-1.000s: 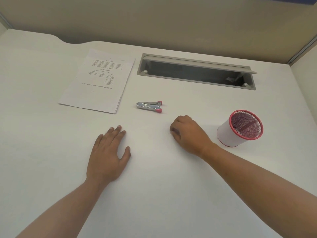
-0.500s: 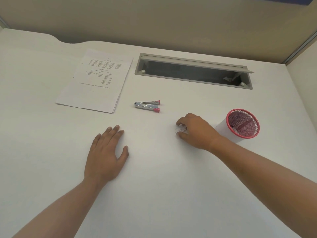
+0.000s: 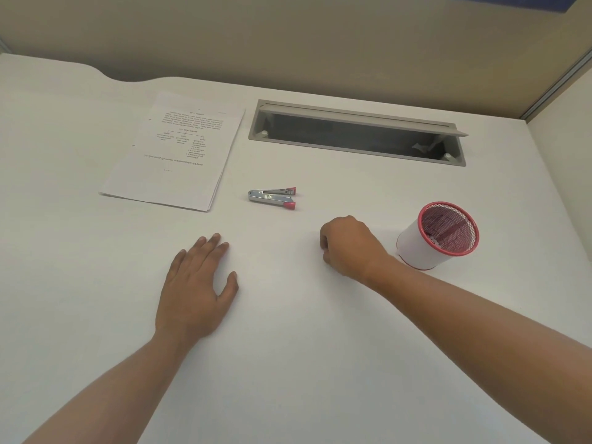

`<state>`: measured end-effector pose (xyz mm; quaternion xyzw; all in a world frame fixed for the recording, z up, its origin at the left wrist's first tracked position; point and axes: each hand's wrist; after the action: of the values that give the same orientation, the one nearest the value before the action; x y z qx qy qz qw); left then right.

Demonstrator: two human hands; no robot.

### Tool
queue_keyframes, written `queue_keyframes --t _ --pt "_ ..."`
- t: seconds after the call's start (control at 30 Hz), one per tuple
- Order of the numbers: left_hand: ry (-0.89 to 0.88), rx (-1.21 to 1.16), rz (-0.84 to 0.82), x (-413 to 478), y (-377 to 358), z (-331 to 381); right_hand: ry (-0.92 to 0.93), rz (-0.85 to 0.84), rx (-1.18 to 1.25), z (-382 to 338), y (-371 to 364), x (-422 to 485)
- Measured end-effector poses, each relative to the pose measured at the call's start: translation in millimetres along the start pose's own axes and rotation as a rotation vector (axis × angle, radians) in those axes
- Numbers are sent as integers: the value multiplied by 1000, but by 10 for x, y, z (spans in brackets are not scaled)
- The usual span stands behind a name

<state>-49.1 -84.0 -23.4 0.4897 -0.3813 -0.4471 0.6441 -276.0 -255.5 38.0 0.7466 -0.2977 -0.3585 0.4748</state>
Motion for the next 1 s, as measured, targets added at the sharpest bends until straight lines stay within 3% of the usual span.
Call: queue_keyframes --t 0.2,0.27,0.4,0.5,0.6,0.7,0.87,1.0 --pt "-8 -3 6 -1 0 -2 -89 21 66 -48 7 30" --pt "-6 -1 4 -4 -5 -6 -153 34 191 -32 39 28" --pt "-6 -1 5 -4 0 -3 -395 81 672 120 139 -43" --pt "-10 1 5 -6 1 -3 -566 108 1180 207 217 -152" --pt "-11 -1 1 -5 -3 -6 -650 138 1660 199 371 -282" --pt "-10 0 -6 1 2 0 -676 143 1926 182 568 -468" --pt "-13 8 -16 -13 -3 -42 -655 109 2118 220 941 -820" --pt "-12 21 -32 5 -15 -27 -583 224 2102 463 1261 -1015"
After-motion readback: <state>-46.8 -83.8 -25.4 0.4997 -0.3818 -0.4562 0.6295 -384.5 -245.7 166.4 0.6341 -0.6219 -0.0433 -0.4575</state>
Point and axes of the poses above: each hand's wrist, its own x-axis towards the middle knuckle, its own y-axis out of the back of the hand, z = x × y, and after that the axes turned 8 degrees about x, right-handed
